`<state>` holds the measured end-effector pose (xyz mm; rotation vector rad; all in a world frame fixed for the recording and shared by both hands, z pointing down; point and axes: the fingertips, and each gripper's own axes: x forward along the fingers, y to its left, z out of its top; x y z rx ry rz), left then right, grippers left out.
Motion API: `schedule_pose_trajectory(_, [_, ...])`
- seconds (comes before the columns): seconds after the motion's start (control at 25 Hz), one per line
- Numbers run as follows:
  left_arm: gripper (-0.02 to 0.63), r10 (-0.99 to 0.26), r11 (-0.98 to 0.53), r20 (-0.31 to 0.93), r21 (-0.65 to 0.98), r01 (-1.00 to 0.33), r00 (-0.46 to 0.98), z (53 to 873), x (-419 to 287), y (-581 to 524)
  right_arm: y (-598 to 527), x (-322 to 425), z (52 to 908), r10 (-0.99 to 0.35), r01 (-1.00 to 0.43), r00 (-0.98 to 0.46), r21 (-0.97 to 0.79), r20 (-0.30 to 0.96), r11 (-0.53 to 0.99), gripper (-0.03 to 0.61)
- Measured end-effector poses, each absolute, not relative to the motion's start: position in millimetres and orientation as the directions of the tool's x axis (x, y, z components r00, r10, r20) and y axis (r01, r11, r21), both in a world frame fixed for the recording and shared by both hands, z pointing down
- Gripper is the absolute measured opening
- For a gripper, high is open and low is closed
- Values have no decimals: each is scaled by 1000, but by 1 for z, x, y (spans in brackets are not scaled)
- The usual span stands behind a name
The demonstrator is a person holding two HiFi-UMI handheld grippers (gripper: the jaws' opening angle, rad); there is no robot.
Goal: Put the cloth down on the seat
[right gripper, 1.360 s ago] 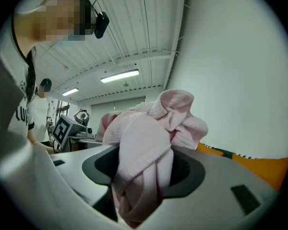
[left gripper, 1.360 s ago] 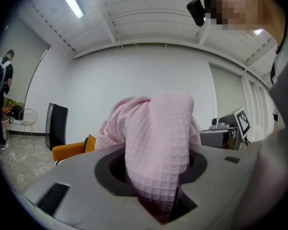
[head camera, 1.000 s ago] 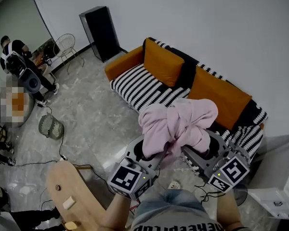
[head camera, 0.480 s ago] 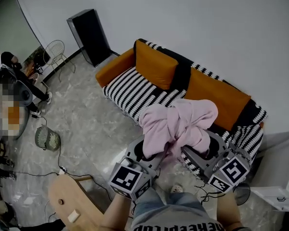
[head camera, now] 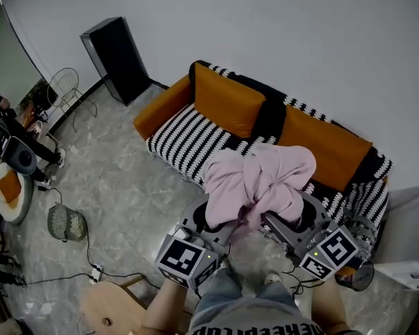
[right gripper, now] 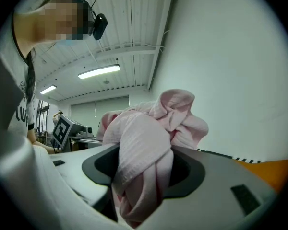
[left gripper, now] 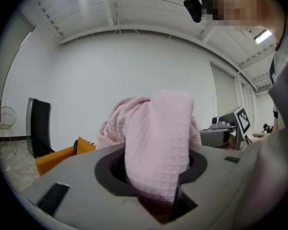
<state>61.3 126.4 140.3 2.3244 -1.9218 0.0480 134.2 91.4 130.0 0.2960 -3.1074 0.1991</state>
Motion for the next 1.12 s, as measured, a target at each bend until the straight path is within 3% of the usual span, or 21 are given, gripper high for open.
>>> schedule_pose_trajectory(0.48, [210, -956, -255, 123, 98, -962, 266, 161, -23, 119, 90, 52, 150, -263, -267, -964, -132, 50, 955, 275])
schedule_pose_trajectory(1.12, [210, -950, -240, 171, 136, -961, 261, 170, -98, 39, 7, -25, 160, -247, -255, -967, -146, 67, 956, 276])
